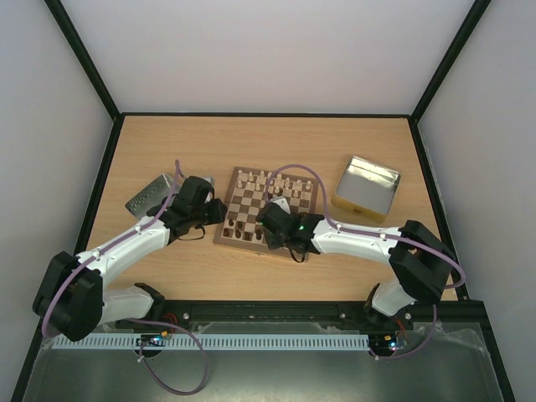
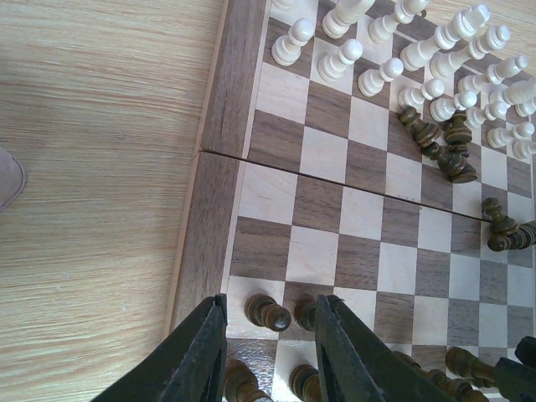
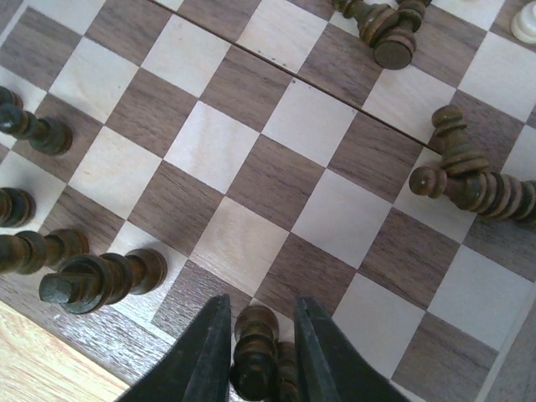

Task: Set up the chess pieces on the board
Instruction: Move the chess piece to the chessboard.

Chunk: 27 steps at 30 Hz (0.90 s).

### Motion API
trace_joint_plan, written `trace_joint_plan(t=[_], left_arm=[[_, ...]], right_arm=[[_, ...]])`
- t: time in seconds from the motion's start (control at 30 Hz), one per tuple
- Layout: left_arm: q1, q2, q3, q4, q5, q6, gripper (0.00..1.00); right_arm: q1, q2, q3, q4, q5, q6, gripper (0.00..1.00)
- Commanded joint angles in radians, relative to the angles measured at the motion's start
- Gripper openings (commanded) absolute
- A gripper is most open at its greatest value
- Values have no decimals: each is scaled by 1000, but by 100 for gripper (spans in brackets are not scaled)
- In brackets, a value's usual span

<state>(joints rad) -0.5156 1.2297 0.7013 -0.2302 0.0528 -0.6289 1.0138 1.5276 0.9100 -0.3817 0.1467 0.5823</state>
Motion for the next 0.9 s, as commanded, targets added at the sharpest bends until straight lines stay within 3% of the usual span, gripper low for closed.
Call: trace_joint_plan(t=[0.0,0.3,0.87], left_arm=[[8,-17,-11,-3,5,-4,33],[8,-16,-14,-1,5,-3,33],[8,-19,-15,-4,1,-1,33]], right_arm=[[-4,15,36,-19,7,-9,16],[-4,6,33,1,-25,-24,7],[-4,35,28,56,-71,-41,11]])
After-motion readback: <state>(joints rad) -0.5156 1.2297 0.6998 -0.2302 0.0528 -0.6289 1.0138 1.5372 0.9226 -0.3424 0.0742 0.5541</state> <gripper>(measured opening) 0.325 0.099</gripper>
